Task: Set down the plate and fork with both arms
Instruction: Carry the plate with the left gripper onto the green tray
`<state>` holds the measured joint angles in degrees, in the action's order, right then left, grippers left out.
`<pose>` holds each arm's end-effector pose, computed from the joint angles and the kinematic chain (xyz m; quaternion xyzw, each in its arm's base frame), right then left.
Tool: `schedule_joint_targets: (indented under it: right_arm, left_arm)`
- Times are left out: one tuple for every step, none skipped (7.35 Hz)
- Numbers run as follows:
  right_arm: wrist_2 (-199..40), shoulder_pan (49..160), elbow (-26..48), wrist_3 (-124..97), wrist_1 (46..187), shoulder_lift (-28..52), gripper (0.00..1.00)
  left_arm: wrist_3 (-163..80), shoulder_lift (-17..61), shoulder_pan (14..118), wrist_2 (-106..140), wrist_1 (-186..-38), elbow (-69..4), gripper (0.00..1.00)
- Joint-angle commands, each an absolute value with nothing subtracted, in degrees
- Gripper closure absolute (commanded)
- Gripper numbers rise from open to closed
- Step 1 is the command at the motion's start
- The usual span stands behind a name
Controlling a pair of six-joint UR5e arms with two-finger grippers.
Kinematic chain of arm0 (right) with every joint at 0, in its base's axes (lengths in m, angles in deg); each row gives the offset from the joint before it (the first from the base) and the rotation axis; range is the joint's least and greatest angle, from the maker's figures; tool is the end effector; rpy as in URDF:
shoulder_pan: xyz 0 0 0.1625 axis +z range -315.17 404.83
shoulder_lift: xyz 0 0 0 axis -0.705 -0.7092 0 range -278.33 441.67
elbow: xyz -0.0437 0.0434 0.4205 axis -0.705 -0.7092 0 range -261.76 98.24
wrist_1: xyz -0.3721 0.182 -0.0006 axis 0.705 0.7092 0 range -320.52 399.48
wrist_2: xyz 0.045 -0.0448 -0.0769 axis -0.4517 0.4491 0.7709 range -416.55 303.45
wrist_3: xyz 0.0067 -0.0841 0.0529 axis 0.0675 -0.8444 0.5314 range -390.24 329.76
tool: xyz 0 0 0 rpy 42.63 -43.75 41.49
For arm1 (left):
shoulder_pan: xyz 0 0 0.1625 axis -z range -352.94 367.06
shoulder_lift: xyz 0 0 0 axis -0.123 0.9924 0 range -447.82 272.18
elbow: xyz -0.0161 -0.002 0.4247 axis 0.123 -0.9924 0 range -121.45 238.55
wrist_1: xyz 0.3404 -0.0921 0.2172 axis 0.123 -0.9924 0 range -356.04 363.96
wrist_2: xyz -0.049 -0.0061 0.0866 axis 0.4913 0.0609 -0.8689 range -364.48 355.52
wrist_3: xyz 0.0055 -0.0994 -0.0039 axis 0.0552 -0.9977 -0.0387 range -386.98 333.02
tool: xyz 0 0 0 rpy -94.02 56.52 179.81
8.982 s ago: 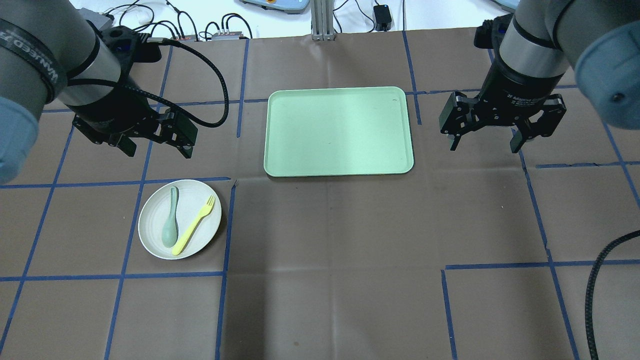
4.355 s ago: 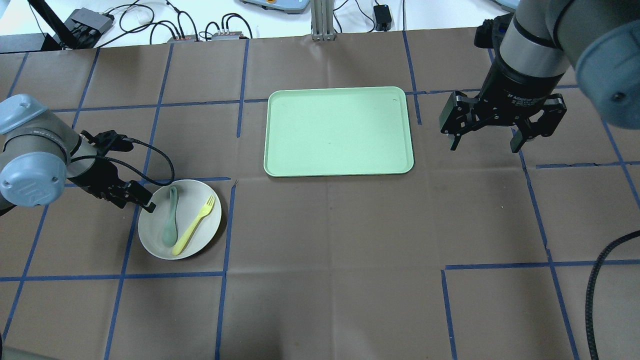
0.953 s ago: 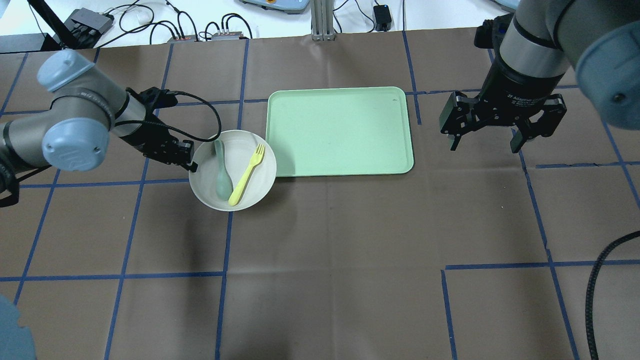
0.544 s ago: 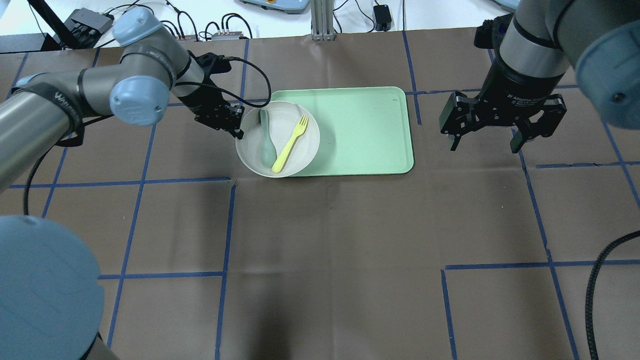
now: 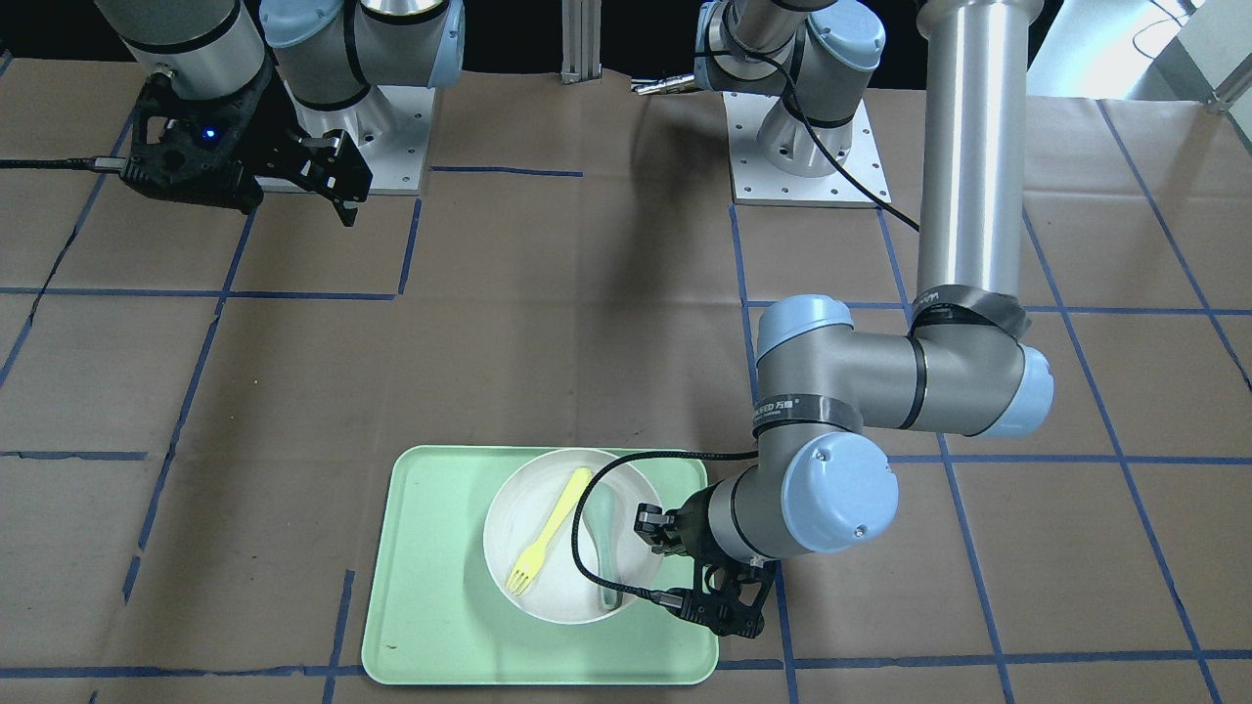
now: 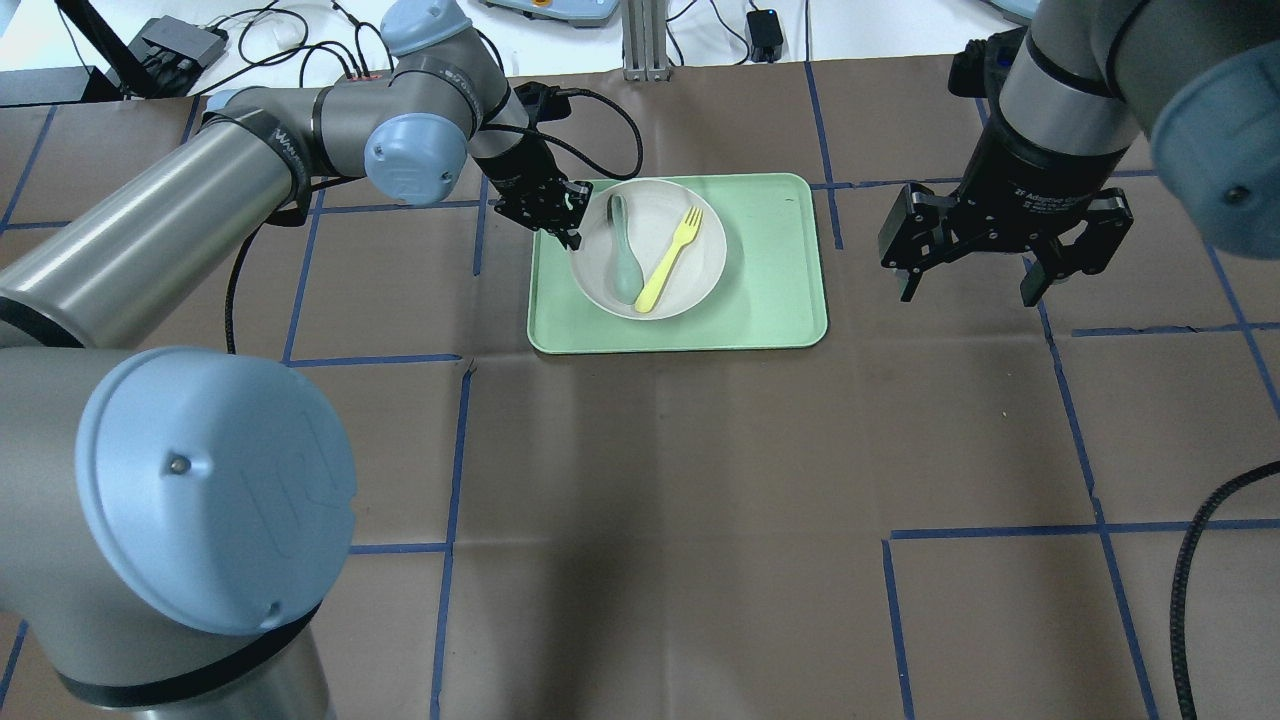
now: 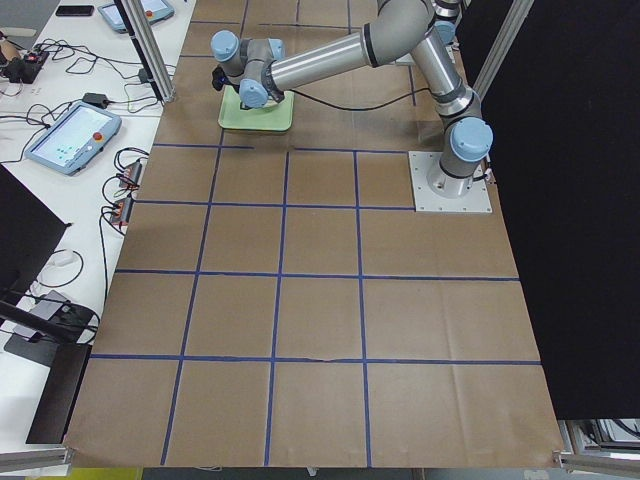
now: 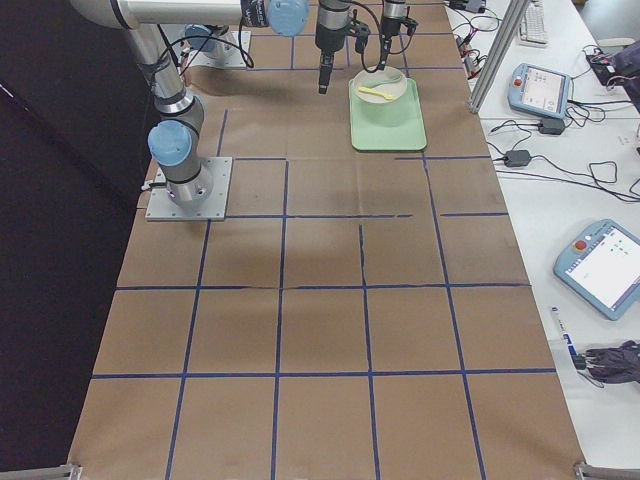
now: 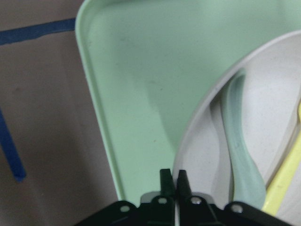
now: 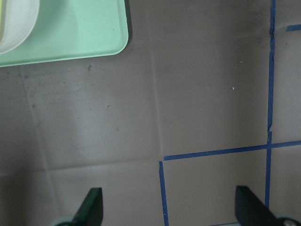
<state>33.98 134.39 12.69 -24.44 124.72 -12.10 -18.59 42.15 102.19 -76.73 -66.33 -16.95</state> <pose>0.1290 -0.4551 0.4734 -0.0541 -0.9974 -0.0471 0.0068 -0.2271 -0.6992 0.2153 -0.1085 -0.9808 -0.0452 0.1555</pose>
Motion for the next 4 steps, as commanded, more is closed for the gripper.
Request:
schedule_joint_targets:
  right_arm:
    - [33.98,134.39,12.63,-24.44,124.64,-12.11,0.00]
    - [33.98,134.39,12.72,-24.44,124.73,-12.11,0.00]
    - [33.98,134.48,12.72,-24.44,124.73,-12.11,0.00]
    - [33.98,134.39,12.72,-24.44,124.73,-12.11,0.00]
  left_arm:
    - [-18.90,44.71,102.51,-76.73,-66.35,-14.59,1.00]
    - [-18.99,45.59,102.69,-76.82,-66.35,-13.54,0.99]
    - [-18.99,46.03,102.86,-76.82,-66.35,-13.44,0.99]
    - [-18.99,46.13,102.86,-76.64,-66.26,-13.44,0.98]
